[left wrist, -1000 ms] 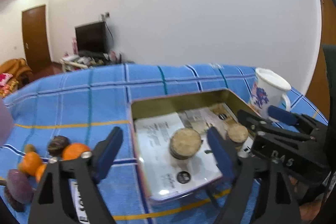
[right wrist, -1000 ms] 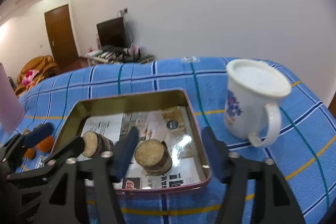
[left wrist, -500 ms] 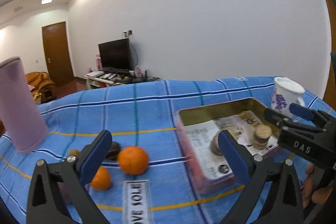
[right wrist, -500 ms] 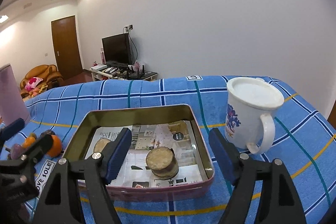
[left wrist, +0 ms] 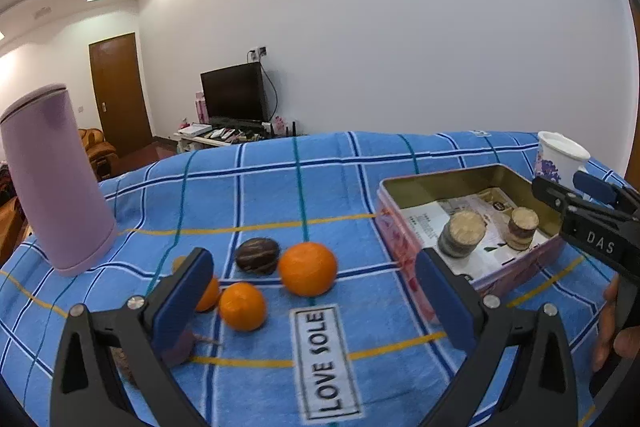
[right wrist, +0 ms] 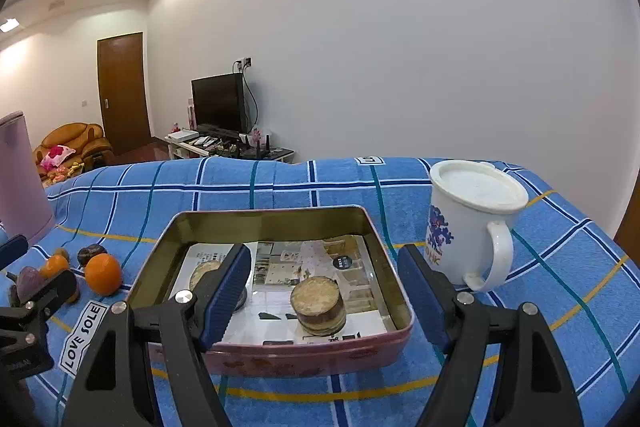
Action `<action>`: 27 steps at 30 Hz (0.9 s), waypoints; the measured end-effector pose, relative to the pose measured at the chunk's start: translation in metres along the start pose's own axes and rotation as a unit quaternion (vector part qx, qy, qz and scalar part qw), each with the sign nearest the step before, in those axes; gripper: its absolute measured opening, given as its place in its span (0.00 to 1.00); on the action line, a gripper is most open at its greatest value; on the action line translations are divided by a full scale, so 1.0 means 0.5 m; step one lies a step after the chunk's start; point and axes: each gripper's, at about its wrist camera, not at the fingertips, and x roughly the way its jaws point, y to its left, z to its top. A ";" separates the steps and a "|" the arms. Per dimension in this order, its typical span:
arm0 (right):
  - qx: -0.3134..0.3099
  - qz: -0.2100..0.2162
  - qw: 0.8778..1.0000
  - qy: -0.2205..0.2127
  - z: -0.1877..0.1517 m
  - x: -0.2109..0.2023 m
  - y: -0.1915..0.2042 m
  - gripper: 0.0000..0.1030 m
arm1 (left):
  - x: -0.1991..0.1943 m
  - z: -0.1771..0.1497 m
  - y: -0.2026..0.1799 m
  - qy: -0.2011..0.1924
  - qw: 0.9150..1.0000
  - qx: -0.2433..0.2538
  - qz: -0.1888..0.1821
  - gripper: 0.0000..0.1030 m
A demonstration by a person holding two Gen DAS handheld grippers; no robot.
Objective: Organize fruits
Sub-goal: 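Withdraw both tools from the tin back toward the fruits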
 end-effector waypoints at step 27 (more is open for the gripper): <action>-0.028 0.066 0.996 0.058 -0.026 -0.022 0.160 0.75 | -0.020 -0.024 0.125 0.029 1.000 0.001 0.006 1.00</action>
